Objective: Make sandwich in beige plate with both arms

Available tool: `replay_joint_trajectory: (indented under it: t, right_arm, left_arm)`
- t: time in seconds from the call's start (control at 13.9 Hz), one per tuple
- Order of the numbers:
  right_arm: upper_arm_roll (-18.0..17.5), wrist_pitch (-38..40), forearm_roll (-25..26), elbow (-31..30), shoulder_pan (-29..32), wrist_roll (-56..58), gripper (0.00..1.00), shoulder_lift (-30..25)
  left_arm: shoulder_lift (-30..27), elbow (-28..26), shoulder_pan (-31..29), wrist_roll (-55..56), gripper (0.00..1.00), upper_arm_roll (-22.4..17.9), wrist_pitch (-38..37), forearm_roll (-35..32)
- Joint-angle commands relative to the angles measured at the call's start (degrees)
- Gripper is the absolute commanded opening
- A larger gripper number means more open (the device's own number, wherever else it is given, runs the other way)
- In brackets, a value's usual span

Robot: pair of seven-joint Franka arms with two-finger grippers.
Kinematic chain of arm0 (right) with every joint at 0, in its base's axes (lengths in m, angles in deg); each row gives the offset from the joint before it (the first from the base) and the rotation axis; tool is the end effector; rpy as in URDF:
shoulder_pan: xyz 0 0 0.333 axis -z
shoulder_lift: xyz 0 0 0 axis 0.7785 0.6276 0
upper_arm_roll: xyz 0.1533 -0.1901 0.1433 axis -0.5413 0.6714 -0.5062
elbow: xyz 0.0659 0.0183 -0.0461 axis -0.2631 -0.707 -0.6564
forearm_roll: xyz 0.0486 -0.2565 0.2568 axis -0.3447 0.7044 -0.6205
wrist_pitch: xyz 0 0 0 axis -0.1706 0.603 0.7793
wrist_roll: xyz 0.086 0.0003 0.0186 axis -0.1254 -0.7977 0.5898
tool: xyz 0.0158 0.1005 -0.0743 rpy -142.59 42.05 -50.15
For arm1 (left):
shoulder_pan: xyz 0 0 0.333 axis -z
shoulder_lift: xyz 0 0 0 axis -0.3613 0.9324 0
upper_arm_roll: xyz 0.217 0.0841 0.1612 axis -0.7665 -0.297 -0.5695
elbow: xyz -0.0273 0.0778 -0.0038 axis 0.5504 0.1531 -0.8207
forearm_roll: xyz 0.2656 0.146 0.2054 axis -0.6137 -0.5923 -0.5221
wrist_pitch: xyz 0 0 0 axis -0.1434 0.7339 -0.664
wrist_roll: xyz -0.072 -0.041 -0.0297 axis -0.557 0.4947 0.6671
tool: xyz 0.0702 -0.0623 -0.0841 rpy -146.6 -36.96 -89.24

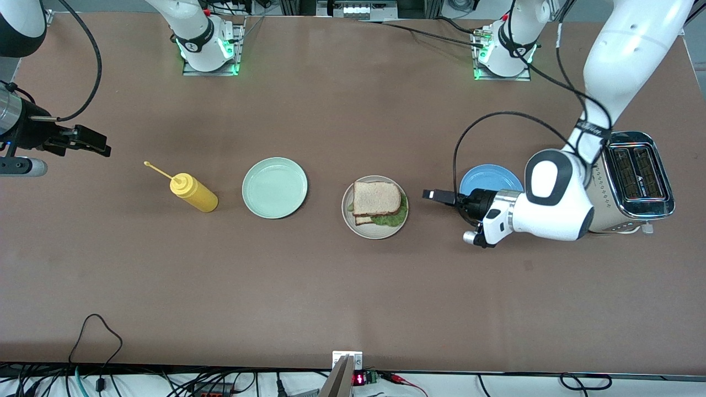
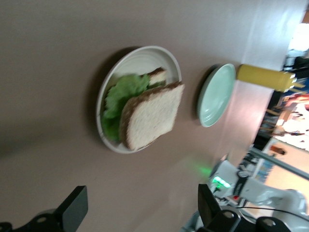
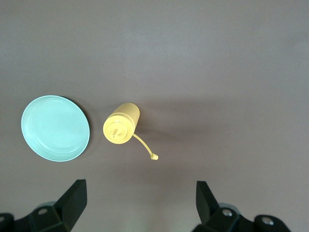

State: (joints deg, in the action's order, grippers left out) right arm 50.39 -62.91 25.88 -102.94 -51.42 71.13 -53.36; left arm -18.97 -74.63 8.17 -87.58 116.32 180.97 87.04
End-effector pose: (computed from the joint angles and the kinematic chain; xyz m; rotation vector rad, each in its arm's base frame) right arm 0.5522 -0.0028 0.5170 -3.1243 0.0189 0.1438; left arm 0.5837 -0.1931 0.2633 2.3182 -0.1023 -0.4723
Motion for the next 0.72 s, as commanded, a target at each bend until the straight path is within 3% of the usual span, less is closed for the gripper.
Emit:
replay_joint_trajectory:
  t: [0.0,0.36,0.65]
  right_arm:
    - [0.1,-0.2,-0.4,-0.3,-0.1,-0.7,1.0,-0.5]
    - [0.1,-0.2,-0.3,-0.3,-0.1,-0.7,1.0,-0.6]
    - [0.1,-0.2,0.0,-0.3,-0.2,-0.1,1.0,-0.6]
  left_arm:
    - [-4.9,-1.2,-1.0,1.7,1.0,-1.9,-4.3,-7.0]
    - [-8.4,-0.4,-8.0,1.8,1.0,-1.9,-8.4,-18.0]
    - [-12.2,3.2,-6.7,7.1,1.0,-2.0,-13.1,-29.8]
